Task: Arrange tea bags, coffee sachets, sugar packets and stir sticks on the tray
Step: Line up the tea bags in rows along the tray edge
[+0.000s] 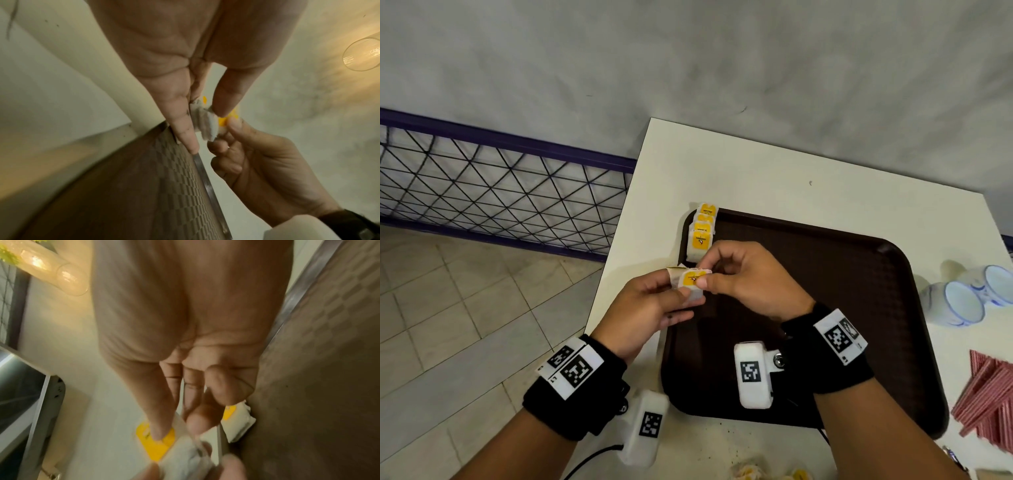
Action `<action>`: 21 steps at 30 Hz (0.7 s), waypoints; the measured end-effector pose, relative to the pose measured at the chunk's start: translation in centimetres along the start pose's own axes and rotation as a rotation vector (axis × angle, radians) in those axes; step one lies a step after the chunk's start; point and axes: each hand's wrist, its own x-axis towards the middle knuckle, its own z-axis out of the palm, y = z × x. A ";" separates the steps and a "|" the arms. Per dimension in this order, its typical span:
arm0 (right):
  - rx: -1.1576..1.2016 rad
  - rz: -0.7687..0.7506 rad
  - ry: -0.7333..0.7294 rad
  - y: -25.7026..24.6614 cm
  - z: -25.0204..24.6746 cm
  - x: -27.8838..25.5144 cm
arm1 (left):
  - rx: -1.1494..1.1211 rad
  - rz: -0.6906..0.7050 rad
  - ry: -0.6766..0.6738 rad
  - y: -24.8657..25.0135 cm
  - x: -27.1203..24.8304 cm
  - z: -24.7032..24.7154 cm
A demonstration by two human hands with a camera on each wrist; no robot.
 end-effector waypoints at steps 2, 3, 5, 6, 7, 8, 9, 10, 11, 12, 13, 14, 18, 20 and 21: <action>0.078 0.043 0.026 -0.1 -0.6 0.1 | -0.019 0.014 0.048 0.1 -0.1 -0.3; 0.088 0.065 0.054 -0.1 -1.0 0.4 | -0.022 0.019 0.081 0.1 -0.1 -0.5; 0.077 0.103 0.096 0.3 -1.5 1.1 | -0.015 0.027 0.126 -0.1 -0.1 -0.7; 0.069 0.124 0.103 0.6 -1.6 1.5 | -0.005 0.029 0.133 -0.2 -0.1 -0.8; 0.062 0.144 0.102 0.8 -1.6 1.9 | 0.009 0.034 0.137 -0.3 -0.2 -0.9; 0.057 0.165 0.098 1.0 -1.6 2.3 | 0.026 0.039 0.139 -0.4 -0.2 -0.9; 0.057 0.185 0.093 1.1 -1.4 2.7 | 0.044 0.045 0.141 -0.6 -0.2 -0.9; 0.061 0.203 0.089 1.1 -1.2 3.0 | 0.063 0.052 0.145 -0.7 -0.2 -0.9; 0.063 0.218 0.089 1.1 -0.9 3.4 | 0.080 0.059 0.150 -0.7 -0.2 -0.9; 0.057 0.232 0.096 1.1 -0.6 3.7 | 0.092 0.064 0.152 -0.8 -0.2 -0.9; 0.046 0.246 0.112 1.1 -0.4 4.0 | 0.094 0.065 0.149 -0.8 -0.2 -0.8; 0.031 0.256 0.134 1.2 -0.3 4.3 | 0.087 0.064 0.142 -0.8 -0.2 -0.7; -0.025 0.291 0.220 1.7 0.0 5.1 | 0.128 0.081 0.133 -0.9 -0.3 -0.6; -0.042 0.314 0.239 1.9 0.1 5.2 | 0.161 0.091 0.143 -1.0 -0.4 -0.5; -0.060 0.326 0.250 2.0 0.1 5.2 | 0.172 0.098 0.147 -1.0 -0.4 -0.5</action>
